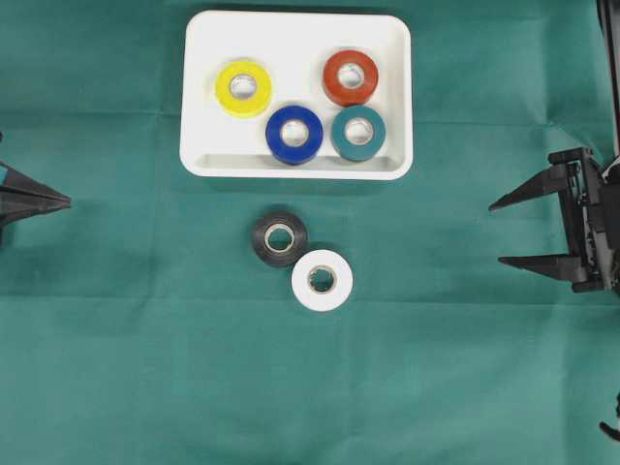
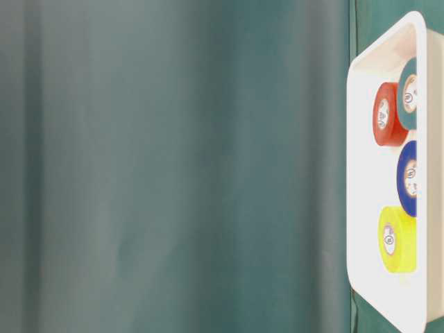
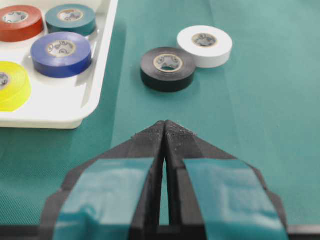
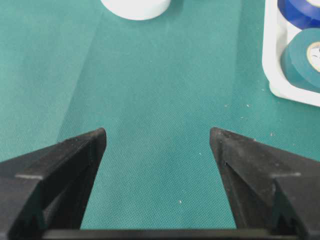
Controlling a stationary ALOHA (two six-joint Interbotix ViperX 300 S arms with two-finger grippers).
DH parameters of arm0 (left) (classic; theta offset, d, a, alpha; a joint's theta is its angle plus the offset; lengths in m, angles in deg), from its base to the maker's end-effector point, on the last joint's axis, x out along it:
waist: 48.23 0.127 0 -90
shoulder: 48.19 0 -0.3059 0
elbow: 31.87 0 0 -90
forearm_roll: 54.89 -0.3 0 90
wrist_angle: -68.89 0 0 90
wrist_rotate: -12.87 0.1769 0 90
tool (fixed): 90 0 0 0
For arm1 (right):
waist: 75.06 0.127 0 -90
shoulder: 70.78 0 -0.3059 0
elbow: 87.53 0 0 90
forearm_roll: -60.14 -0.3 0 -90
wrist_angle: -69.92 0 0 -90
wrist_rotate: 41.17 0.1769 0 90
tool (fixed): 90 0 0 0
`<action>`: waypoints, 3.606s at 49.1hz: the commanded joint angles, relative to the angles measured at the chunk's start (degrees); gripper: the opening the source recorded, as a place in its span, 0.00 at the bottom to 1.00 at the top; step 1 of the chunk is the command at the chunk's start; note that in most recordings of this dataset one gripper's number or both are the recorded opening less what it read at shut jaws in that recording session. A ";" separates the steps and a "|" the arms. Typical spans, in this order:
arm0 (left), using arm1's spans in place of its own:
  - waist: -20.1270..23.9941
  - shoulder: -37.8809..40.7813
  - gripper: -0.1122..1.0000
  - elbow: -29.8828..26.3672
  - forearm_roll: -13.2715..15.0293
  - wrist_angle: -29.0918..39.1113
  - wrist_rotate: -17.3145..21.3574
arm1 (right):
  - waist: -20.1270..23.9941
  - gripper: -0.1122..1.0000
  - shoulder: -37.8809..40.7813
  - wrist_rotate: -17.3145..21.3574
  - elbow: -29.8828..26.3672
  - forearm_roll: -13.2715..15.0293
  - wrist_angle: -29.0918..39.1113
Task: Put the tape into the white case with the right arm.
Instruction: 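Withdraw the right gripper to the right side, then move the right gripper over the white tape roll and grasp it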
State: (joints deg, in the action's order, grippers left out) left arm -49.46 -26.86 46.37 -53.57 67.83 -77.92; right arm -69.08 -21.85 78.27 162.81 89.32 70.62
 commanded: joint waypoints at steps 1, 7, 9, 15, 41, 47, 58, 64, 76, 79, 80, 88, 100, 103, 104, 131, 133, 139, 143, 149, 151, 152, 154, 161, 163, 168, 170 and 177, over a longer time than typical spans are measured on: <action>0.09 0.44 0.10 -0.62 0.00 -0.26 0.09 | 0.09 0.56 0.70 0.00 -0.62 -0.09 -0.53; 0.09 0.44 0.10 -0.62 0.00 -0.26 0.09 | 0.09 0.56 1.41 0.00 -0.79 -0.09 -0.53; 0.09 0.44 0.10 -0.62 0.00 -0.26 0.09 | 0.09 0.56 1.76 0.00 -0.88 -0.09 -0.62; 0.09 0.44 0.10 -0.62 0.00 -0.26 0.09 | 0.09 0.56 3.43 0.00 -1.14 -0.09 -1.58; 0.09 0.44 0.10 -0.70 0.00 -0.26 0.09 | 1.05 0.56 20.92 -0.70 -8.26 0.18 -8.44; 0.09 0.44 0.10 -0.70 0.00 -0.26 0.09 | 1.41 0.56 26.46 -0.79 -11.60 0.62 -9.84; 0.09 0.53 0.10 -0.62 0.00 -0.26 0.09 | 2.11 0.56 37.53 -0.70 -19.16 2.72 -12.48; 0.09 0.44 0.10 -0.62 0.00 -0.26 0.00 | 2.11 0.56 42.36 -0.79 -23.38 3.25 -12.30; 0.09 0.44 0.10 -0.70 0.00 -0.26 0.00 | 2.37 0.56 49.39 -0.79 -30.23 4.92 -12.04; 0.09 0.44 0.10 -0.70 0.00 -0.26 0.00 | 2.64 0.56 50.63 -0.79 -31.38 5.27 -12.04; 0.09 0.44 0.10 -0.70 0.00 -0.26 0.00 | 2.72 0.56 51.06 -0.79 -31.73 5.36 -12.04; 0.18 0.44 0.10 -0.70 0.00 -0.26 0.00 | 3.08 0.56 53.79 -0.79 -34.72 5.89 -12.04; 0.09 0.44 0.10 -0.70 0.00 -0.26 0.00 | 3.52 0.56 58.18 -0.79 -38.58 5.89 -11.78; 0.09 0.44 0.10 -0.70 0.00 -0.26 0.00 | 3.60 0.56 58.71 -0.79 -39.11 5.89 -11.43; 0.09 0.44 0.10 -0.70 0.00 -0.26 0.00 | 3.60 0.56 58.89 -0.79 -39.20 5.98 -11.34; 0.09 0.44 0.10 -0.70 0.00 -0.26 0.00 | 5.01 0.56 60.56 -0.62 -40.69 5.98 -5.27; 0.09 0.44 0.10 -0.70 0.00 -0.26 0.09 | 5.19 0.56 60.91 -0.53 -41.13 5.89 -4.31; 0.09 0.44 0.10 -0.70 0.00 -0.26 0.09 | 5.45 0.56 61.88 -0.62 -42.36 5.98 -1.85; 0.09 0.44 0.10 -0.70 0.00 -0.26 0.09 | 5.36 0.56 62.40 -0.62 -42.80 5.89 -1.05; 0.09 0.44 0.10 -0.70 0.00 -0.26 0.09 | 5.45 0.54 62.93 -0.53 -43.33 5.98 -0.62; 0.09 0.44 0.10 -0.62 0.00 -0.26 0.00 | 5.45 0.52 63.02 -0.62 -43.42 5.89 -0.62; 0.09 0.44 0.10 -0.70 0.00 -0.26 0.00 | 5.45 0.50 63.02 -0.62 -43.42 5.98 -0.53; 0.09 0.44 0.10 -0.62 0.00 -0.26 0.09 | 5.45 0.46 63.02 -0.62 -43.59 5.98 -0.35; 0.09 0.44 0.10 -0.70 0.00 -0.26 0.00 | 5.45 0.20 63.02 -0.62 -43.95 5.98 1.14; 0.09 0.53 0.10 -0.70 0.00 -0.26 0.09 | 5.45 0.20 63.02 -0.62 -44.03 5.98 1.67; 0.09 0.44 0.10 -0.70 0.00 -0.26 0.00 | 5.45 0.17 63.02 -0.62 -44.21 5.89 2.29; 0.09 0.44 0.10 -0.62 0.00 -0.26 0.00 | 5.45 0.17 63.02 -0.62 -44.21 5.98 2.20; 0.09 0.44 0.10 -0.62 0.00 -0.26 0.00 | 5.45 0.17 62.93 -0.70 -44.21 5.98 2.02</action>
State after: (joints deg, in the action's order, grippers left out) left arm -49.46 -26.86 46.37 -53.66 67.75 -77.92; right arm -63.28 41.69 77.57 119.30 95.21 72.29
